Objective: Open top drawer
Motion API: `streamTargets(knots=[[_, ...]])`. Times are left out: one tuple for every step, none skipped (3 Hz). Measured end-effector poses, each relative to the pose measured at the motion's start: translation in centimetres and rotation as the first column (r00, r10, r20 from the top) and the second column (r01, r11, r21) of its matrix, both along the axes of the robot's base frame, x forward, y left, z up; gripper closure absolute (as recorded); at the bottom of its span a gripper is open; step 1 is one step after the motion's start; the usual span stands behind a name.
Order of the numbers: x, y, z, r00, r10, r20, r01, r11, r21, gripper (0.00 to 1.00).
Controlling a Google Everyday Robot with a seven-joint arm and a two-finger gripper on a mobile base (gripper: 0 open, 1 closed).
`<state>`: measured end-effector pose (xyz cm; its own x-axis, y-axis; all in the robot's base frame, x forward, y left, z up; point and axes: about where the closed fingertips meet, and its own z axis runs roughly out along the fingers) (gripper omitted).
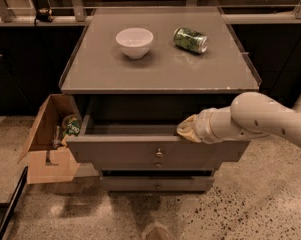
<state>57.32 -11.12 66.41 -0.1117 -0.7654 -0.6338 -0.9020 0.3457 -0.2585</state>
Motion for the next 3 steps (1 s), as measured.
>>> streamTargets(knots=[[0.05, 0.0, 0.05, 1.0, 0.0, 0.0, 0.0, 1.0, 0.0, 1.0], [-0.22, 0.06, -0.37, 0.9998, 0.01, -0.018, -0.01, 1.0, 0.0, 1.0], [-0.14, 0.1, -0.06, 0.9998, 0.01, -0.018, -0.01, 1.0, 0.0, 1.0]])
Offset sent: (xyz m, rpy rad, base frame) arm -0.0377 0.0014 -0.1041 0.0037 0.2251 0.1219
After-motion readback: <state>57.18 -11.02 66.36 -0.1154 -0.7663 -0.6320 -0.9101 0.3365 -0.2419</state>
